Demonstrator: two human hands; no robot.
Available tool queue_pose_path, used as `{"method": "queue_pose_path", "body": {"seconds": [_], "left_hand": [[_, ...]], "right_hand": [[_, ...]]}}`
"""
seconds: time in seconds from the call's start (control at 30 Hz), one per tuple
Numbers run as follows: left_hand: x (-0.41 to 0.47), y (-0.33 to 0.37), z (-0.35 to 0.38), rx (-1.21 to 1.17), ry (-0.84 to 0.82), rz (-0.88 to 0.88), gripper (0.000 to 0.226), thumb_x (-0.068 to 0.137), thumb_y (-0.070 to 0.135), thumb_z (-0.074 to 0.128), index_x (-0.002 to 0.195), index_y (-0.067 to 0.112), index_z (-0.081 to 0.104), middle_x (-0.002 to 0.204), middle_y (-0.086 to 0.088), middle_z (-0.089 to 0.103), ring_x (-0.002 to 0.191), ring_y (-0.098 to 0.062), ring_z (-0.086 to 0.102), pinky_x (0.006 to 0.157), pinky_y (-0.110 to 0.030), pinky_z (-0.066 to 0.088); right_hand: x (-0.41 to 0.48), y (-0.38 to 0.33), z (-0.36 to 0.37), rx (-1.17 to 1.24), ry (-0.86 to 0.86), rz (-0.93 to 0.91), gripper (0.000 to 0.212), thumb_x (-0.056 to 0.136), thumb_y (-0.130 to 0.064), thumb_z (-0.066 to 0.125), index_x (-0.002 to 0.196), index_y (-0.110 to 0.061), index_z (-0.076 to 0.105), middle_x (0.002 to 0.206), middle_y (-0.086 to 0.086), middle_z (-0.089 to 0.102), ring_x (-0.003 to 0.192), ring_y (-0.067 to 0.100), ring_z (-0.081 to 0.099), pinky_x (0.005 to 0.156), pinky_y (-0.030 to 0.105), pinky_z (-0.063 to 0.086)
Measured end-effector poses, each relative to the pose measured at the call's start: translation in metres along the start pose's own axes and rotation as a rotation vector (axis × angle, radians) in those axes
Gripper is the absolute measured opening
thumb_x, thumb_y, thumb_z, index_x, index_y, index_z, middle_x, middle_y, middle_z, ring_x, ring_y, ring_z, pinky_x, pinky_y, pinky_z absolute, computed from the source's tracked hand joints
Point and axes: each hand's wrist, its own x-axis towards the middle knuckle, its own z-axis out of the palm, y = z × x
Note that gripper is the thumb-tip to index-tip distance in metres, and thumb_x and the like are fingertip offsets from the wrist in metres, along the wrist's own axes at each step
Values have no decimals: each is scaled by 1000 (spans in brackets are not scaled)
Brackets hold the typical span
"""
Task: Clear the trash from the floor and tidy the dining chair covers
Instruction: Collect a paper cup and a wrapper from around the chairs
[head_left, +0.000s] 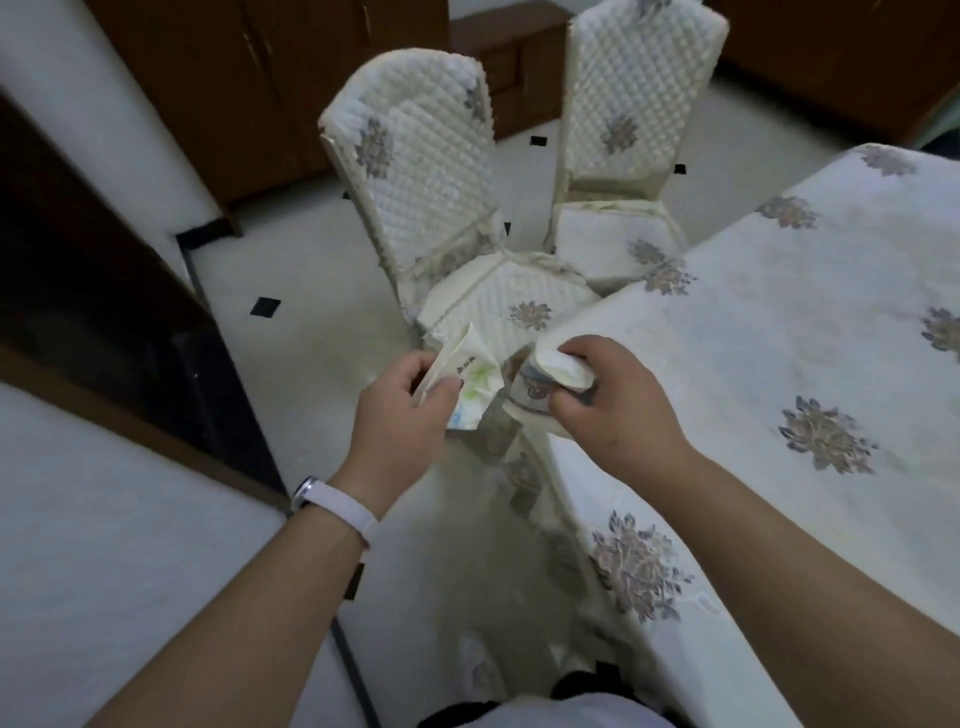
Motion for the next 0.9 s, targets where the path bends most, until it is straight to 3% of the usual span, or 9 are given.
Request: {"method": "queue_pose_path", "body": {"seconds": [0.27,0.43,0.53,0.77,0.9], "left_hand": [[58,-28,-69,47,123,-112,9,93,22,64,91,30,67,82,17,71,74,-5,68,66,-33,57],[131,-35,-106,145,209,-126,4,95,23,62,94,24,65,86,8,71,76,-1,67,63,-21,57],[177,-34,-125,166,225,-161,9,95,22,61,101,17,66,93,5,70,79,-3,68,64,-22,58],[265,-31,-180,122,342,-118,8,95,20,63,101,17,66,92,7,70,79,-4,68,63,-23,56],[313,-55,-217,76,378,-114,7,95,18,63,100,16,67,89,10,69,78,1,67,59,-15,52]], "right_hand": [[100,-37,62,68,-59,-78,32,82,-24,66,112,-28,58,100,-13,54,88,8,52,72,25,42],[188,-61,112,142,-109,-120,32,83,-26,65,114,-25,59,104,-12,55,90,5,50,75,25,39],[237,-79,132,169,-145,-124,32,82,-25,64,114,-24,59,108,-8,58,95,10,52,78,28,42],[327,-138,161,155,-191,-201,30,82,-26,63,112,-25,59,105,-8,58,94,14,56,78,34,48],[367,-179,192,119,-223,-217,28,83,-27,63,111,-27,58,104,-9,57,91,14,56,75,35,49]]}}
